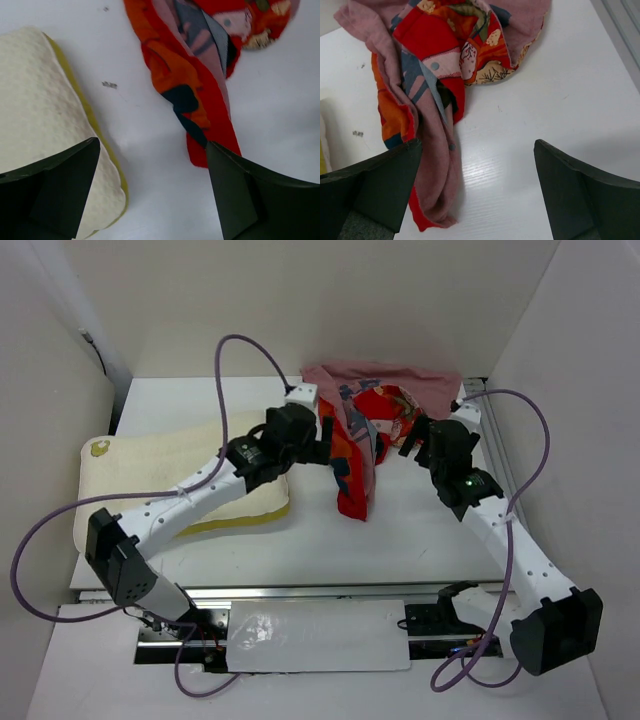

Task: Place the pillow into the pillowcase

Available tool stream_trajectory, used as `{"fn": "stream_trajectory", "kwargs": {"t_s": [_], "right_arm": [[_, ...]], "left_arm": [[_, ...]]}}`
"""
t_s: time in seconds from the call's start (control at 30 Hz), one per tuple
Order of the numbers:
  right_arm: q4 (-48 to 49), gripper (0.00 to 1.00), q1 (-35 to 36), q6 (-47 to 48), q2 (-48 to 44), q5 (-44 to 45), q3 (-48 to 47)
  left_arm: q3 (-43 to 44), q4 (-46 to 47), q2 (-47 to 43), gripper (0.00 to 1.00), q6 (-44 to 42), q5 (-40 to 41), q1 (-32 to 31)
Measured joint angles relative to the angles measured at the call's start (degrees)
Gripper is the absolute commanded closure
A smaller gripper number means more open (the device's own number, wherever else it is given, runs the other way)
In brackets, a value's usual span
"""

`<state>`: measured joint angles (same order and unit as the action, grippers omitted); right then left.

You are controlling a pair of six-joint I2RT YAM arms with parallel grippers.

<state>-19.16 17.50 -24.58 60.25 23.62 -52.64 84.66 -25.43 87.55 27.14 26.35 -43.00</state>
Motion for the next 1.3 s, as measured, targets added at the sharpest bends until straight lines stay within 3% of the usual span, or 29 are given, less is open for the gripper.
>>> {"fn": "stream_trajectory", "kwargs": {"t_s": [0.13,0.4,0.5,0.6,0.63,0.73,0.77,0.8,0.93,1.13,1.2,1.23,1.3], "right_arm": [[0.79,0.00,0.02,0.28,2.32,2.82,-1.68],[5.31,0.00,-0.07,4.98,12.46,2.95,-3.63],[7.78,0.08,-1.36,6.56,18.01,-1.27,-6.69],[9.94,0.18,-3.06,7.39,24.35,-5.99,-11.15],[10.91,0.18,-3.50,7.78,26.71,-7.54,-12.70],[12.31,0.19,-4.50,8.48,33.35,-11.56,-16.57],[12.66,0.21,-4.83,8.79,35.65,-12.92,-17.88],[13.20,0.22,-5.03,9.05,37.79,-14.08,-18.86],[14.97,0.27,-5.62,9.44,43.71,-18.34,-20.02],[18.86,0.48,-6.43,9.49,51.10,-21.40,-21.14],[19.78,0.72,-6.51,9.33,53.92,-21.53,-22.56],[19.93,1.00,-6.51,9.20,55.30,-21.44,-23.34],[19.91,1.00,-6.56,9.14,56.92,-21.27,-24.41]], "left_arm": [[-2.51,0.61,3.19,0.00,-0.02,-2.49,-5.35],[2.71,0.61,22.01,0.00,5.05,-11.02,-12.04],[5.22,0.72,26.95,0.03,6.75,-12.66,-11.69],[7.78,0.70,30.34,0.16,8.59,-12.96,-10.88],[8.46,0.74,31.12,0.25,9.46,-13.20,-10.40],[8.70,0.98,31.87,0.38,11.28,-14.75,-8.26],[8.66,1.05,31.91,0.57,12.04,-15.45,-7.19],[8.55,1.49,31.91,1.00,12.70,-16.59,-5.11],[7.87,2.64,31.91,1.00,13.66,-17.86,-1.66],[3.78,4.39,30.03,1.00,13.11,-18.93,-0.44],[1.92,4.70,28.04,1.00,12.48,-19.32,-0.74],[1.25,4.87,26.86,1.00,12.11,-19.52,-0.81],[0.61,5.01,24.68,1.00,11.76,-19.80,-0.92]]}}
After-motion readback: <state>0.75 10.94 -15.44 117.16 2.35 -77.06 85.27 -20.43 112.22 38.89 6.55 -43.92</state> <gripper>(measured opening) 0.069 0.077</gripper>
